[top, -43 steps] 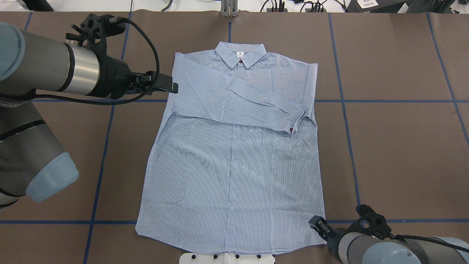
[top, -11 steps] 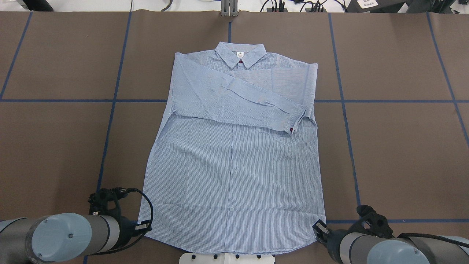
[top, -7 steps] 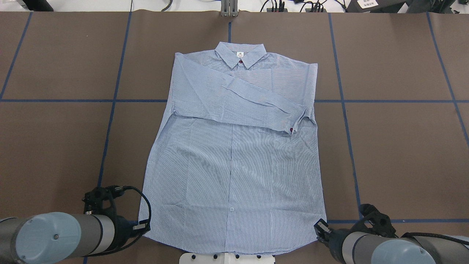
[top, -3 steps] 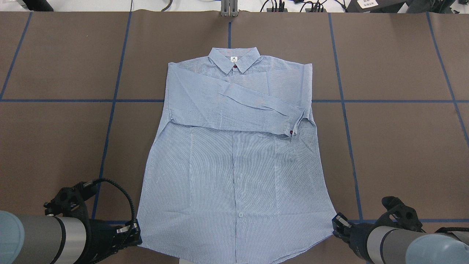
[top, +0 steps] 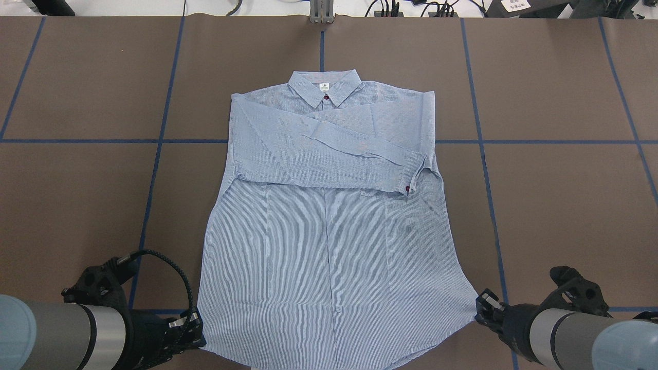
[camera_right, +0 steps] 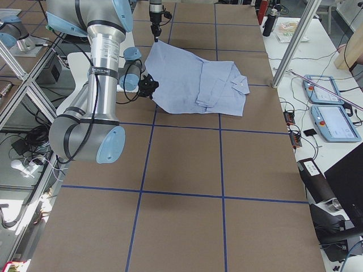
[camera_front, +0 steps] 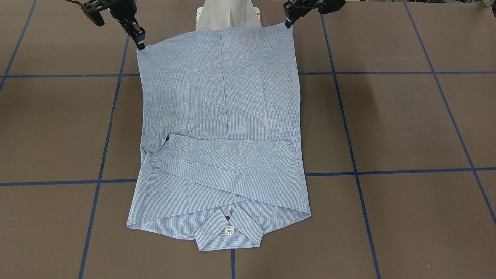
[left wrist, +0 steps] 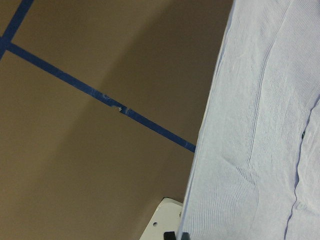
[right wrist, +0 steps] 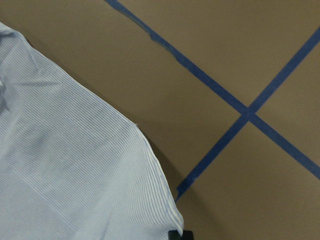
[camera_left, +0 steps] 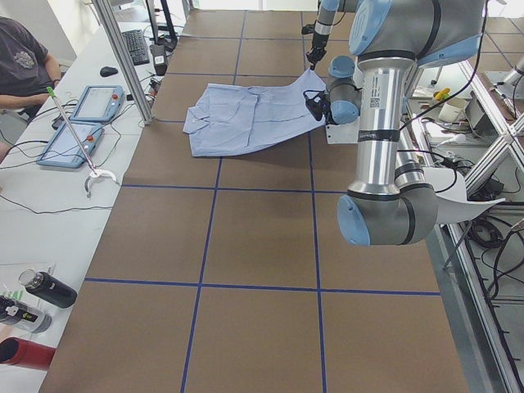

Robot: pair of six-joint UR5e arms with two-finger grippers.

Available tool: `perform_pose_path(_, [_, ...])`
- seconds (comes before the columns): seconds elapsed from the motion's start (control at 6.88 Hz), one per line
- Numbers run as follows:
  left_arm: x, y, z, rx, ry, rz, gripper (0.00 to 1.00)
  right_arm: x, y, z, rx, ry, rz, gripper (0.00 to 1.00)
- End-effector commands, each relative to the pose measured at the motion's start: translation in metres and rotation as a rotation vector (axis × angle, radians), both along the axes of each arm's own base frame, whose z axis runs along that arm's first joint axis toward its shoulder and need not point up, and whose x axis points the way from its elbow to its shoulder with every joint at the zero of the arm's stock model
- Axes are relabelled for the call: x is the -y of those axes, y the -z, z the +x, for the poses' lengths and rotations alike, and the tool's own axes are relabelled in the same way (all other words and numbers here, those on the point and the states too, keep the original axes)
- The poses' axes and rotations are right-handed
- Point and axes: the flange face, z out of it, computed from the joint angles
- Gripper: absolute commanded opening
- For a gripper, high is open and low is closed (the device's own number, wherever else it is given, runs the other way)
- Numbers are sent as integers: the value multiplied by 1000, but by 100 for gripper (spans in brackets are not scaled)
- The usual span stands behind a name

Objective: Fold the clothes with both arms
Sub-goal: 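Grasp both hem corners with the left and right grippers, then lift the hem with both grippers and fold it up toward the collar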

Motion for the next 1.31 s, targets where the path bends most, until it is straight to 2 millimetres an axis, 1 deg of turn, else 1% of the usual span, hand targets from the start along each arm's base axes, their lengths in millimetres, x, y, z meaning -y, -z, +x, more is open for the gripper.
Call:
perform_pose_path(0.0, [37, 12, 0, -28, 80, 19, 0, 48, 18, 14, 50, -107, -17, 0])
perform_pose_path(0.15, [74, 6, 9, 3, 113, 105, 0, 78, 37, 19, 58, -104, -33, 0])
perform_pose_path(0.29, [114, 11, 2, 11, 168, 156, 0, 104, 67, 2, 49, -135, -36, 0])
perform_pose_path(0.44, [135, 9, -10, 24, 208, 173, 0, 129, 95, -16, 10, -176, -47, 0])
perform_pose_path(0.58, [153, 9, -28, 25, 212, 198, 0, 149, 107, -18, -17, -212, -55, 0])
perform_pose_path(0.73, [172, 10, -49, 21, 231, 187, 0, 166, 100, -11, -35, -251, -58, 0])
perform_pose_path(0.87, [188, 5, -58, 34, 264, 178, 0, 191, 92, -4, -56, -292, -64, 0])
perform_pose_path(1.02, [220, 4, -45, 54, 293, 178, 0, 223, 94, -6, -76, -318, -45, 0])
perform_pose_path(1.16, [256, 1, -32, 85, 315, 189, 0, 254, 88, -11, -115, -338, -40, 0])
